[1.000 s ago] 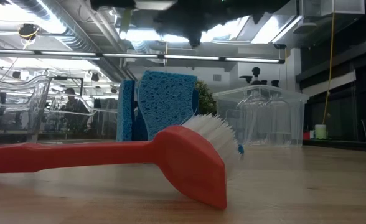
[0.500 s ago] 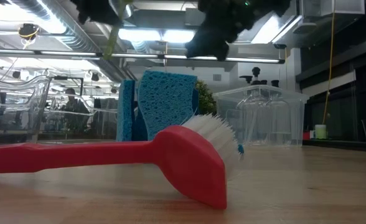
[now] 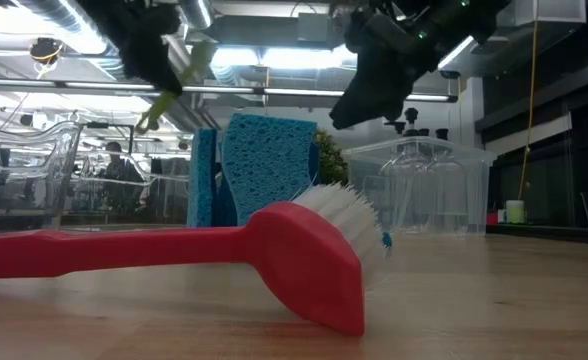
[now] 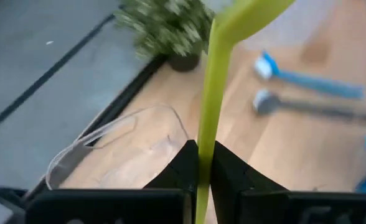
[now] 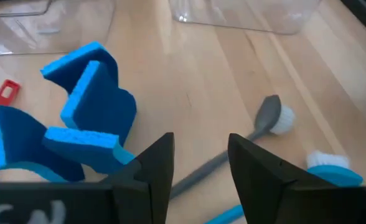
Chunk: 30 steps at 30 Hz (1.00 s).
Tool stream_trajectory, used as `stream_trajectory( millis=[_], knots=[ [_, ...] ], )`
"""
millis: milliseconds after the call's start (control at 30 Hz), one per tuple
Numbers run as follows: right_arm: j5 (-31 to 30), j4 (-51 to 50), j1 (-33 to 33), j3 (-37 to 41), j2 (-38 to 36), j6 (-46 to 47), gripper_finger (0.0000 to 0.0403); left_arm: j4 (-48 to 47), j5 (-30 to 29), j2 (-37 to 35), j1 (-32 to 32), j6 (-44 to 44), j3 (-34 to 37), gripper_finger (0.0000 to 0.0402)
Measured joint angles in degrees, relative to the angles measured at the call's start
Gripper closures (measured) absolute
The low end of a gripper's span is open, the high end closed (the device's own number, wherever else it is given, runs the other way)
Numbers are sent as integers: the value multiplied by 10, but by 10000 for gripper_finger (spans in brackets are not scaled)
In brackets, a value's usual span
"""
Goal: Pick & Place Kitchen Sink Supplies
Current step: Put the yellow dish brush into the top transparent bin
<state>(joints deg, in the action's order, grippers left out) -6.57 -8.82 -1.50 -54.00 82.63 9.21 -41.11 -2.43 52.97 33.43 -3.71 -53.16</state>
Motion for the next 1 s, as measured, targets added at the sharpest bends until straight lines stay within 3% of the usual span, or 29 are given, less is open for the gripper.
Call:
stream_trajectory(
  millis=[267,667,1000],
  knots=[
    [0,11,0,29,0,0,252,12,-91,61,-11,-209,27,384],
    [1,19,1,58,1,7,252,224,-117,81,-21,-246,144,386],
    [1,17,1,58,1,6,252,300,-196,81,-22,-308,215,384]
  ],
)
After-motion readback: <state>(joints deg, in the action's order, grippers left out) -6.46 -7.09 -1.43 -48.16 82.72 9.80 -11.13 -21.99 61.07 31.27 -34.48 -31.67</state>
